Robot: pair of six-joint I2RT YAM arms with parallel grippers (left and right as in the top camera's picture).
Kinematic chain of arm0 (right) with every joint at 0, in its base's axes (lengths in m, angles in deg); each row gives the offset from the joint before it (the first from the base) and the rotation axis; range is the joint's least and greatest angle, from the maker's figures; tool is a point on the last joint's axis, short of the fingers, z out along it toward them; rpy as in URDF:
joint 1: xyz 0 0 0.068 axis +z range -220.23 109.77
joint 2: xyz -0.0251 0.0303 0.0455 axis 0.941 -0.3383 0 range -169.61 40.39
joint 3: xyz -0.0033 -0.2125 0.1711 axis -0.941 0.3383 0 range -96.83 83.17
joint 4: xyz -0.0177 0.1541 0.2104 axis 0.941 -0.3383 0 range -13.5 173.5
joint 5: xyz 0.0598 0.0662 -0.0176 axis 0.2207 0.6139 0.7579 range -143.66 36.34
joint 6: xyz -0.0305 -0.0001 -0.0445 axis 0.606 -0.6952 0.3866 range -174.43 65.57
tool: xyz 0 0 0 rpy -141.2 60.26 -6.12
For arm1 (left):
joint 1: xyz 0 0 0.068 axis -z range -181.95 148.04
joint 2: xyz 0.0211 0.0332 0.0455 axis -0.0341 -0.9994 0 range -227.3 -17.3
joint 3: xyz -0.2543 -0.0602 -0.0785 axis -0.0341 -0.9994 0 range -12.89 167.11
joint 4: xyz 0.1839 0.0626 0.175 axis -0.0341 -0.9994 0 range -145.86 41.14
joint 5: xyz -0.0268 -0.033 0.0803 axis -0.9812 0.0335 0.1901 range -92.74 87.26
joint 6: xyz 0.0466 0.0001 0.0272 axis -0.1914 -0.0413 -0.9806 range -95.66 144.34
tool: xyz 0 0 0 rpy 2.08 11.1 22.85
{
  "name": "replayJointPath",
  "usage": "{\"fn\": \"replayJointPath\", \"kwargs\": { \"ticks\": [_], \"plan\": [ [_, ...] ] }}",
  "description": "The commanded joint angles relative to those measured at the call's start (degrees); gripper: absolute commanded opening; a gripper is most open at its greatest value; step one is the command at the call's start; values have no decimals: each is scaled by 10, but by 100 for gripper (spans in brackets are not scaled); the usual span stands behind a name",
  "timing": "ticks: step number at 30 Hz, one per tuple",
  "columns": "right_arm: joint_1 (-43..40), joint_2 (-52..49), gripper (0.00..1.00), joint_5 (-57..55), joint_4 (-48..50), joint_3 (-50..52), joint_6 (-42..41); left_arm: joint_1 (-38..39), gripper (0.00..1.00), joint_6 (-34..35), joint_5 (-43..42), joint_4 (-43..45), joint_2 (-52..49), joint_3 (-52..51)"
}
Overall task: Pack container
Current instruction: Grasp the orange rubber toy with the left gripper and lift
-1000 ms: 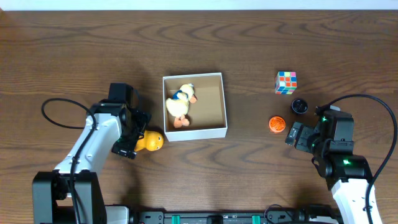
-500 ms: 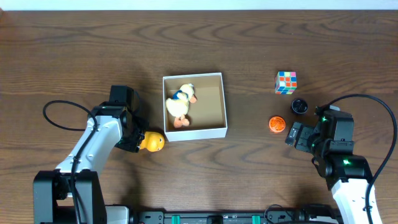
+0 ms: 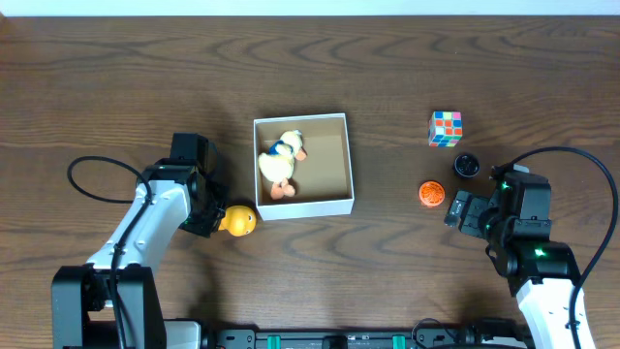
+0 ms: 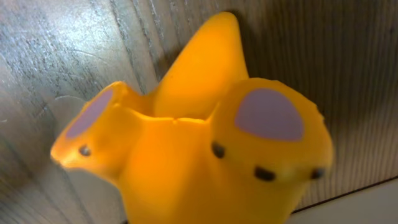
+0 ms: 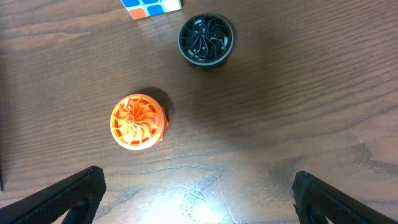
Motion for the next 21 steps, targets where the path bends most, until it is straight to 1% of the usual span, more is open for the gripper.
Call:
{"fn": "replayJointPath", "kwargs": {
  "ticks": [1,2,5,12,16,21],
  "plan": [
    [-4,0,99,-4,-1,-13,7,1,12,-28,3,-2,1,1],
    [-4,0,99,-4,-1,-13,7,1,9,-39,3,-2,2,5],
    [-4,0,99,-4,-1,-13,7,1,6,-66,3,-2,7,20],
    [-4,0,99,-4,-1,-13,7,1,6,-141,3,-21,44,76],
    [-4,0,99,-4,-1,-13,7,1,6,-191,17,-46,85,115],
    [-4,0,99,-4,0,-13,7,2,6,-281,29,-57,135,155]
  ]
}}
